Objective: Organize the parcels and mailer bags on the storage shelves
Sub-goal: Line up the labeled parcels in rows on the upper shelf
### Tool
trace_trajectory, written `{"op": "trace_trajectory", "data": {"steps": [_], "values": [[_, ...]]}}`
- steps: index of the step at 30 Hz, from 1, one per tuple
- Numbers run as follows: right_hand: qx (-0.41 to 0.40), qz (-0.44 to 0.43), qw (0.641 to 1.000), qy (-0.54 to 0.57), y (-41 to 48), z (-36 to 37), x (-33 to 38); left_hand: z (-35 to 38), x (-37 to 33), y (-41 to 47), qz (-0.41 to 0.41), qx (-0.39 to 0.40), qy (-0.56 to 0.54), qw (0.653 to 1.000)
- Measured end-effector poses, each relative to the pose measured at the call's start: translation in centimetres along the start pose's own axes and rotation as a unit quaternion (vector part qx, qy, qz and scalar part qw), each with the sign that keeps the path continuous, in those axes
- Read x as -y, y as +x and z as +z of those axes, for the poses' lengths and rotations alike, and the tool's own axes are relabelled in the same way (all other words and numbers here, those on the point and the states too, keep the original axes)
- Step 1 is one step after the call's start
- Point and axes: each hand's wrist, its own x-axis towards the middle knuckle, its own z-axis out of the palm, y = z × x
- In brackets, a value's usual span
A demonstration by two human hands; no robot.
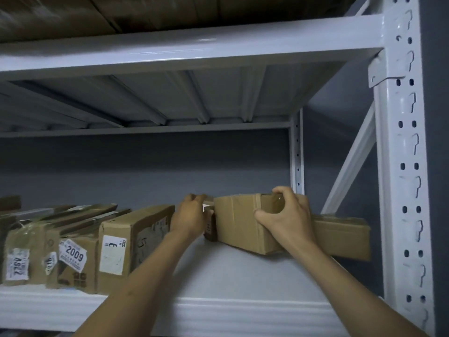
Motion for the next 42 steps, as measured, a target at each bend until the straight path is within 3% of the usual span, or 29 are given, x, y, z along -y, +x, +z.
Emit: {"op": "trace_trajectory", "data": {"steps": [14,26,32,35,39,42], "values": [[-0.225,-0.108,0.968,0.017,8.8,2.0,-0.6,4.3,1.6,9.9,-0.024,0.078,0.030,0.996],[-0.174,-0.091,0.980,0.004,13.1,7.0,-5.2,8.7,3.7,18.1,-0.009,0.244,0.009,0.970],[-0.157,-0.102,0.982,-0.004,13.5,7.3,-6.0,11.0,4.9,19.8,-0.006,0.308,0.078,0.948],[-0.169,-0.123,0.978,-0.006,13.4,7.4,-6.2,10.6,5.0,19.8,0.004,0.285,0.156,0.946],[-0.169,-0.128,0.977,-0.006,13.4,7.6,-6.3,10.0,5.4,20.3,-0.043,0.297,0.172,0.938],[-0.169,-0.129,0.977,-0.010,13.5,7.7,-6.3,10.1,5.9,20.5,-0.030,0.268,0.158,0.950]]}}
